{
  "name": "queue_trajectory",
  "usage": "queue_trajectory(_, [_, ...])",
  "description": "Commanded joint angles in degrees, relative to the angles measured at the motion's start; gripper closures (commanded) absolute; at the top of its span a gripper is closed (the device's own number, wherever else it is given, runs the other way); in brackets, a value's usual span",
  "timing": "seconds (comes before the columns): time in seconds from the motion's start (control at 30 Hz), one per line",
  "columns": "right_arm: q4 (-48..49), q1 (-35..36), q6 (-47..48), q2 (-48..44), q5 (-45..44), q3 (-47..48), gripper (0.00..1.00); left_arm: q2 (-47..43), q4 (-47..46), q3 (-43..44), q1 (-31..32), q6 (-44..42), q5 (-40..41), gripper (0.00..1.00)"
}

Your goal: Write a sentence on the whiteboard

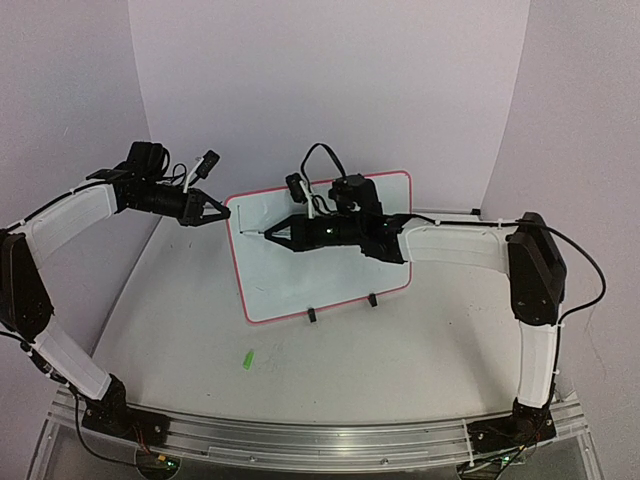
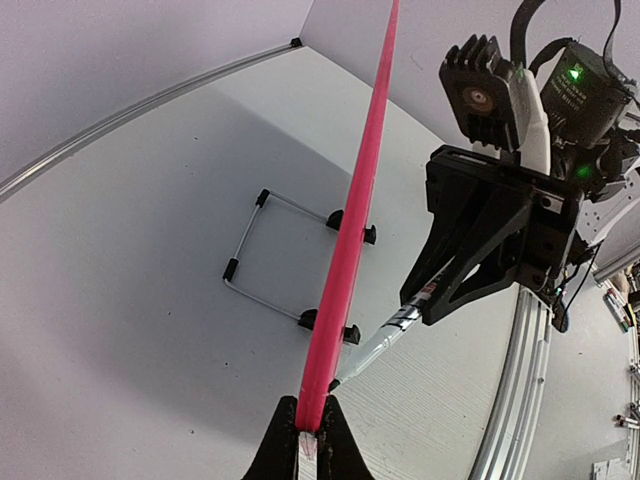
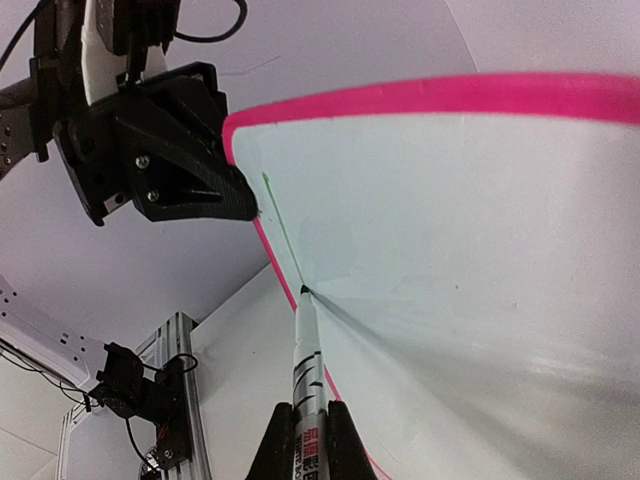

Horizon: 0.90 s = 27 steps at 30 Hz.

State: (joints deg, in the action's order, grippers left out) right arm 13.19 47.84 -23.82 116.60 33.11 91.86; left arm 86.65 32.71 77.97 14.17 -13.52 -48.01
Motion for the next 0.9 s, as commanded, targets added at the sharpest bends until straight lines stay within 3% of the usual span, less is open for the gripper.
queue_trajectory(0.0, [0.5,-0.5,0.5,-1.0,-1.6,-1.2,1.00,-2.5,-0.9,-0.2,0.0,-0.8,-0.8,1.00])
queue_trajectory(0.33, [3.0,0.5,1.2,-5.6,4.8,-2.5,1.00,-2.7,-0.9,-0.4,0.0,-0.8,-0.7,1.00])
queue_trajectory(0.57, [8.3,0.4,-0.2,-8.5,-2.6,-6.6,1.00,-3.0,-1.0,-0.5,0.0,-0.8,-0.6,1.00])
queue_trajectory(0.87, [8.8,0.5,-1.1,-5.6,-5.1,-4.1,1.00,-3.2,-1.0,-0.6,0.0,-0.8,-0.7,1.00])
